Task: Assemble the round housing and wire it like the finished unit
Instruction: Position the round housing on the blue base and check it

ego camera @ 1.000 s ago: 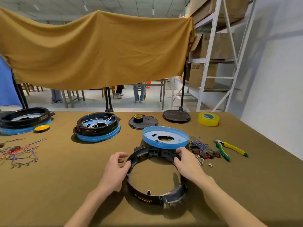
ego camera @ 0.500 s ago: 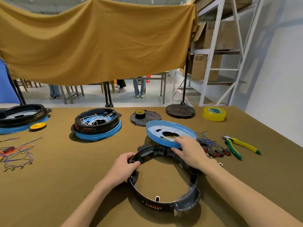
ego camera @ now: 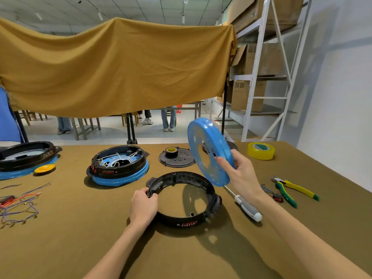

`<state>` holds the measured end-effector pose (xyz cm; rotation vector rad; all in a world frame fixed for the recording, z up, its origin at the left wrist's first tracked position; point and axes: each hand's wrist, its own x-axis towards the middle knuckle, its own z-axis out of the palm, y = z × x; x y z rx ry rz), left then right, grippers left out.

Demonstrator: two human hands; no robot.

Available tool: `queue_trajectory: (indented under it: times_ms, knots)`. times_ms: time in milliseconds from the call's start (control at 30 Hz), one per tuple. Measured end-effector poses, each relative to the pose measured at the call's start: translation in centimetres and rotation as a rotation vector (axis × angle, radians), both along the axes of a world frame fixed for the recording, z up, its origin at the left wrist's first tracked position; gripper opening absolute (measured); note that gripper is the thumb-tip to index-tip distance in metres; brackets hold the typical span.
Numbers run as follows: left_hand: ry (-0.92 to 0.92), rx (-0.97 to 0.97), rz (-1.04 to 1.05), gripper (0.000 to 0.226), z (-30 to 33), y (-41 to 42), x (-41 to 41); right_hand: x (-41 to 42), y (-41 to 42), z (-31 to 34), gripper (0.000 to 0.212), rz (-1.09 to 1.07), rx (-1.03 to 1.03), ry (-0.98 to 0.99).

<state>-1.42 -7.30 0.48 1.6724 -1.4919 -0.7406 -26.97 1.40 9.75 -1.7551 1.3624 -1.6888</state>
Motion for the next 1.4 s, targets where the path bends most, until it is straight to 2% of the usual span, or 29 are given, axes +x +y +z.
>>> queue_trajectory:
  times_ms: [133, 267, 367, 433, 567, 667, 767, 867, 933, 1000, 1100, 1233, 1333, 1400]
  knots:
    - [-0.008, 0.003, 0.026, 0.019, 0.2, -0.9, 0.4, -0.3, -0.7, 0.3, 0.018, -0.062, 0.048, -0.323]
    - [-0.012, 0.002, 0.046, 0.026, -0.4, -1.5, 0.6, -1.0, -1.5, -1.1, 0.027, 0.074, 0.230, -0.841]
    - [0.017, -0.045, 0.043, 0.046, -0.2, -1.4, 0.5, -0.8, -1.7, -2.6, 0.031, 0.107, 0.368, -1.129]
    - [0.014, -0.038, 0.001, 0.058, -0.3, -1.5, 0.5, -0.5, -1.8, -3.7, 0.032, 0.096, 0.440, -1.202]
    - [-0.040, 0.096, -0.079, 0.069, -0.7, -1.4, 0.9, -0.2, -1.5, -5.6, 0.027, 0.083, 0.480, -1.153]
    - [0.037, -0.030, -0.065, 0.068, -1.2, -0.3, 0.3, 0.8, -1.5, -6.8, 0.022, -0.021, 0.493, -0.960]
    - [0.090, -0.083, -0.085, 0.055, -1.6, 0.3, -0.7, 1.5, -2.1, -7.4, 0.020, -0.135, 0.500, -0.749]
    - [0.115, -0.064, -0.091, 0.058, -1.7, 0.2, -0.6, 1.1, -2.5, -7.1, 0.016, -0.122, 0.566, -0.777]
    - [0.178, -0.077, -0.085, 0.074, -1.6, 0.4, -0.3, 0.4, -2.2, -7.0, 0.015, -0.079, 0.594, -0.821]
    - [0.118, -0.053, -0.040, 0.086, -1.3, 0.5, -0.2, 0.0, -1.8, -7.3, 0.014, -0.088, 0.585, -0.815]
    - [0.008, 0.091, 0.006, 0.074, -1.0, 0.4, -0.4, 0.2, -1.4, -8.4, 0.014, -0.182, 0.631, -0.693]
    - [0.204, 0.021, -0.078, 0.052, -1.0, 0.7, -0.3, 1.1, -1.3, -9.4, 0.015, -0.063, 0.683, -0.713]
    - [0.451, -0.029, -0.152, 0.056, 0.1, 0.7, -0.3, 0.9, -1.2, -9.0, 0.024, 0.038, 0.711, -0.811]
    - [0.537, -0.018, -0.168, 0.061, 0.8, 0.2, -0.4, 0.6, -1.1, -8.6, 0.027, 0.105, 0.723, -0.856]
